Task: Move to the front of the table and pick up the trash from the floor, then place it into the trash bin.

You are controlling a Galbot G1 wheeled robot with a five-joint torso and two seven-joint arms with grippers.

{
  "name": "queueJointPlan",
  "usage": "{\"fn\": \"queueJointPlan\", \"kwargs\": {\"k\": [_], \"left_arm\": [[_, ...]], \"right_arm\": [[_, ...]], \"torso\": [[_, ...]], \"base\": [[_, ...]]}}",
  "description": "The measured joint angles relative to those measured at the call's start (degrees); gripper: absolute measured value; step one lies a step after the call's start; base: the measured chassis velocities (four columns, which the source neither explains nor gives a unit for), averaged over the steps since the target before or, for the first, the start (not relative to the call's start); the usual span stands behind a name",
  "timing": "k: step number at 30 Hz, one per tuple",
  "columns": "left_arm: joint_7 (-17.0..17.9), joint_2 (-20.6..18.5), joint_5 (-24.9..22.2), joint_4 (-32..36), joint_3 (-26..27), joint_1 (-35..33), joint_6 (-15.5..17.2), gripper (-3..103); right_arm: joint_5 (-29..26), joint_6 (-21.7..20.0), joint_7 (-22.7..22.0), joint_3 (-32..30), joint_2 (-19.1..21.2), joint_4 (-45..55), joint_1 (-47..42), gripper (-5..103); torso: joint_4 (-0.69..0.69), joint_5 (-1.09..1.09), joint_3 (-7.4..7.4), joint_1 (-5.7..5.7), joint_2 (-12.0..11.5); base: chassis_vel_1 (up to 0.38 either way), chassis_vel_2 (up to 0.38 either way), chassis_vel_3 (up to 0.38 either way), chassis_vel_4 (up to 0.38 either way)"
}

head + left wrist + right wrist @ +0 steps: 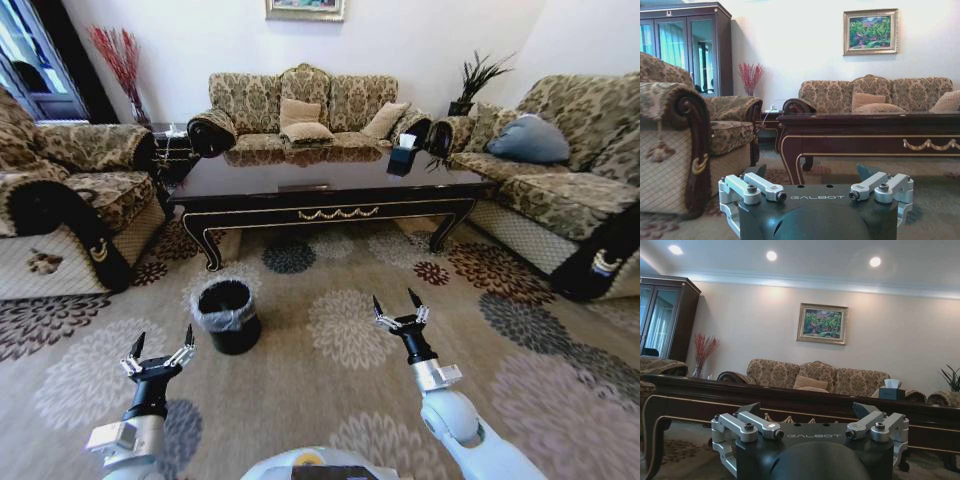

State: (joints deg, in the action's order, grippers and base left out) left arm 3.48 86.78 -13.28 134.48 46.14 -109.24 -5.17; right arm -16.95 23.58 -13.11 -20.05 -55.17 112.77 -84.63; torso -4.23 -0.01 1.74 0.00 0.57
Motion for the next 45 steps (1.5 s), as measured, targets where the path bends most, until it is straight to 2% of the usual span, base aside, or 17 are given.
{"fn": "queueJointPlan", "kwargs": {"k": [5, 7, 10, 12, 14, 16, 17, 20, 24, 32, 35, 41, 45], "left_arm": [[0.03, 0.00, 0.00, 0.00, 0.00, 0.00, 0.00, 100], [0.04, 0.00, 0.00, 0.00, 0.00, 0.00, 0.01, 100], [0.05, 0.00, -0.01, 0.01, 0.00, 0.00, 0.01, 100], [0.05, 0.00, -0.01, 0.00, 0.00, 0.00, 0.02, 100], [0.05, 0.00, -0.01, 0.00, 0.00, 0.00, 0.02, 100], [0.05, 0.00, -0.01, 0.01, 0.00, 0.00, 0.01, 100], [0.05, 0.00, -0.01, 0.00, 0.00, 0.00, 0.01, 100], [0.05, 0.00, -0.01, 0.00, 0.01, 0.00, 0.02, 100], [0.06, 0.01, -0.01, -0.01, 0.00, 0.00, 0.02, 100], [0.06, 0.00, -0.01, 0.00, 0.00, 0.00, 0.00, 100], [0.06, 0.00, -0.01, -0.01, 0.01, 0.00, 0.00, 100], [0.05, 0.01, -0.01, 0.00, -0.02, -0.01, 0.00, 100], [0.03, 0.01, -0.01, 0.00, -0.02, 0.00, -0.01, 100]], "right_arm": [[0.00, -0.01, -0.01, 0.00, 0.00, 0.00, 0.00, 100], [0.00, -0.01, 0.00, 0.00, 0.00, 0.00, 0.00, 100], [0.00, -0.01, 0.00, 0.00, 0.00, 0.00, 0.00, 100], [0.00, -0.01, 0.00, 0.01, 0.00, 0.00, 0.00, 100], [0.00, -0.01, 0.00, 0.00, 0.00, 0.00, 0.00, 100], [0.00, -0.01, 0.00, 0.00, 0.00, 0.00, 0.00, 100], [0.00, -0.01, -0.01, 0.00, 0.00, 0.00, 0.00, 100], [0.00, -0.01, 0.00, 0.00, 0.00, 0.00, 0.00, 100], [0.00, -0.01, -0.01, 0.00, 0.00, 0.00, 0.00, 100], [0.00, -0.01, -0.01, 0.00, 0.00, 0.01, 0.01, 100], [0.00, -0.01, 0.00, 0.00, 0.00, 0.01, 0.00, 100], [0.00, -0.01, -0.01, 0.00, 0.01, 0.01, 0.00, 100], [0.00, -0.01, -0.01, -0.01, 0.01, 0.00, 0.00, 100]], "torso": [[0.00, 0.03, -0.01, 0.00, 0.00], [0.00, -0.04, 0.00, 0.00, 0.00], [-0.01, 0.07, -0.03, -0.01, 0.01], [0.00, -0.03, 0.00, 0.00, 0.00], [0.00, -0.04, 0.01, 0.00, 0.00], [0.00, 0.05, -0.01, -0.01, 0.01], [-0.01, -0.03, 0.00, 0.00, 0.00], [0.01, 0.03, -0.01, -0.01, 0.00], [0.00, -0.03, 0.00, 0.00, 0.01], [0.00, 0.04, 0.00, 0.00, 0.00], [0.00, -0.03, -0.01, -0.01, 0.01], [-0.02, 0.05, -0.03, -0.01, 0.02], [-0.01, 0.03, 0.00, 0.00, 0.01]], "base": [[0.362, -0.369, -0.368, 0.355], [0.382, -0.380, -0.386, 0.406], [0.358, -0.369, -0.374, 0.353], [0.350, -0.360, -0.362, 0.358], [0.353, -0.310, -0.355, 0.347], [0.340, -0.319, -0.345, 0.316], [0.338, -0.369, -0.370, 0.360], [0.351, -0.353, -0.366, 0.361], [0.378, -0.350, -0.370, 0.351], [0.338, -0.353, -0.330, 0.363], [0.260, -0.370, -0.285, 0.384], [0.142, -0.312, -0.146, 0.323], [-0.018, -0.069, 0.004, 0.089]]}}
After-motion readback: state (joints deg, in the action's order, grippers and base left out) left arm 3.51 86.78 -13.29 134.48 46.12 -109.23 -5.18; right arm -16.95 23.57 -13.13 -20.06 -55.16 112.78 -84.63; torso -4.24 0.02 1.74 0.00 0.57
